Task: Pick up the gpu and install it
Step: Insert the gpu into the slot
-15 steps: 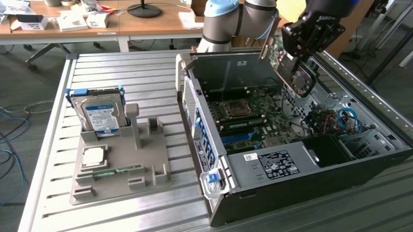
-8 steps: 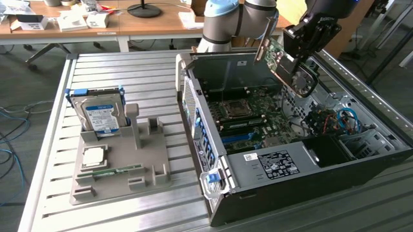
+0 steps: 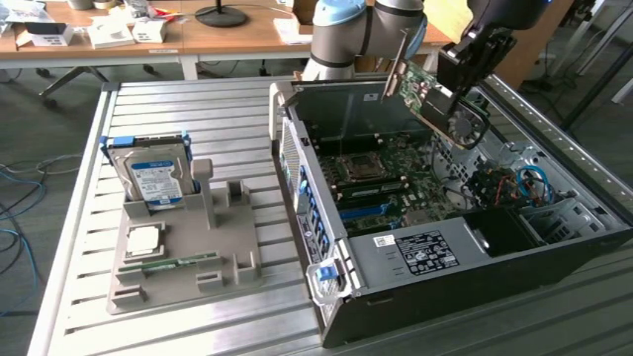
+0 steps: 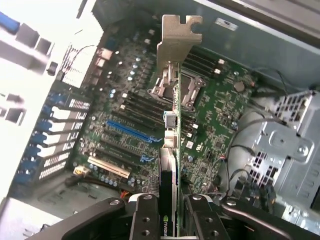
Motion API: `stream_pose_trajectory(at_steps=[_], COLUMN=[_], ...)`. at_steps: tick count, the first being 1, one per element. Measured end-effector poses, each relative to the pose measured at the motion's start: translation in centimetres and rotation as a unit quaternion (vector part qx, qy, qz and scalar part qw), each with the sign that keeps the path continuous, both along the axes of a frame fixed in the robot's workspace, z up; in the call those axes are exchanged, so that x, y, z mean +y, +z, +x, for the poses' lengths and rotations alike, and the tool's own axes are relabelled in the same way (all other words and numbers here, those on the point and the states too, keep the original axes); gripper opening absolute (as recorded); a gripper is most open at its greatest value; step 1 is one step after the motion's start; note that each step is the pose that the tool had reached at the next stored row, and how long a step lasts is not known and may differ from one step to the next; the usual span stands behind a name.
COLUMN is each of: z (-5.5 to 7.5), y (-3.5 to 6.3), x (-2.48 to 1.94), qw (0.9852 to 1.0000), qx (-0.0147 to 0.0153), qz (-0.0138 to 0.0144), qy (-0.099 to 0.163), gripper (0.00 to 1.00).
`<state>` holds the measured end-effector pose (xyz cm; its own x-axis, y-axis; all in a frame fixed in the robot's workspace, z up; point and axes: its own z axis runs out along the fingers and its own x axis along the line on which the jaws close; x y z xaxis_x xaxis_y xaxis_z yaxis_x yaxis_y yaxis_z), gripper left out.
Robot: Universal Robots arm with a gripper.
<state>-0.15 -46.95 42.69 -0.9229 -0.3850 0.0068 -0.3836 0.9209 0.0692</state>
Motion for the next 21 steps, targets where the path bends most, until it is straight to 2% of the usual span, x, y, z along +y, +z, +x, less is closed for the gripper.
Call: stream_pose_trajectory(at_steps=[3,6,11,16,19,21], z=[0.0,0.0,0.0,0.0,0.0,0.0], y=[-0.05,-0.12,-0.24,-0.36,-0.43,-0.48], x=[0.0,0.0,0.0,0.0,0.0,0.0], qw=[0.9996,0.9985,0.995,0.9894,0.9851,0.9817], qx=[0.0,0.0,0.0,0.0,0.0,0.0], qz=[0.0,0.0,0.0,0.0,0.0,0.0], qy=[0.028,0.055,0.1,0.145,0.172,0.19], gripper=[0.26,0.26,0.26,0.26,0.26,0.26])
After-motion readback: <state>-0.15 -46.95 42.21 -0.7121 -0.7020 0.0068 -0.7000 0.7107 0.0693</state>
